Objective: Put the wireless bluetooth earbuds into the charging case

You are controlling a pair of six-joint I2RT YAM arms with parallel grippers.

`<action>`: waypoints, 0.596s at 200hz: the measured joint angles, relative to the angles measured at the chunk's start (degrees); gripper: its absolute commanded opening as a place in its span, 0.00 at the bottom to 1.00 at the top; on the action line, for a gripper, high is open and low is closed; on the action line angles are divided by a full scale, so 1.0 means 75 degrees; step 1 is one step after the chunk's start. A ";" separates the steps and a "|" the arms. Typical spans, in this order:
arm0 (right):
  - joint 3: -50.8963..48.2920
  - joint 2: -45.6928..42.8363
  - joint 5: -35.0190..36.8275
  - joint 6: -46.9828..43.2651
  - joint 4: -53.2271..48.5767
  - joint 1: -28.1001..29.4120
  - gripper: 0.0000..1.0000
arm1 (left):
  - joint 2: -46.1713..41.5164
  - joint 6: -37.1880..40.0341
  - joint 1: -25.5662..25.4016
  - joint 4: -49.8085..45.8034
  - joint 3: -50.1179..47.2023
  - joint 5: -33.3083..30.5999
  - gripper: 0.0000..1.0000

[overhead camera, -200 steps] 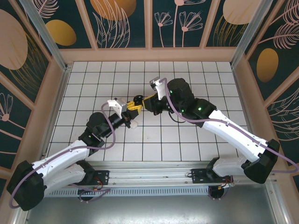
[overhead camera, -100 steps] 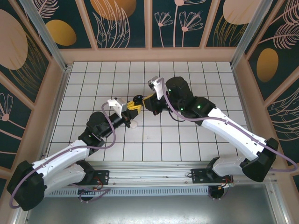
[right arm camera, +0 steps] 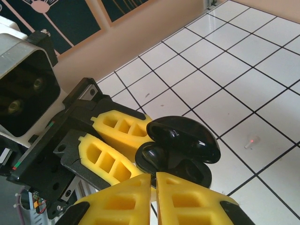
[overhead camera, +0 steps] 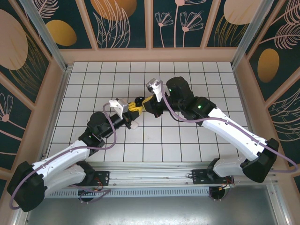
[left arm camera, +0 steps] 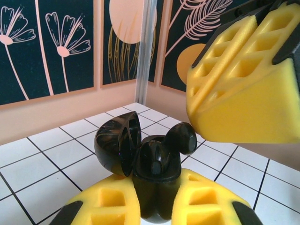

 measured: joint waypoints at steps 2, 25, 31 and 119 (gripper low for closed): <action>0.0000 0.0000 -0.0003 -0.0009 0.0000 -0.0003 0.12 | 0.0000 0.0003 0.0000 -0.0003 0.0000 0.0000 0.00; 0.0000 0.0003 -0.0070 -0.0134 -0.0035 -0.0052 0.12 | 0.0000 0.0015 0.0000 -0.0009 0.0000 0.0020 0.00; 0.0000 0.0003 -0.0087 -0.0146 -0.0050 -0.0070 0.12 | 0.0000 0.0023 0.0000 -0.0017 0.0000 0.0020 0.00; 0.0000 0.0003 -0.0198 -0.0160 -0.0178 -0.0291 0.16 | 0.0000 0.0055 0.0000 -0.0067 0.0000 0.0017 0.00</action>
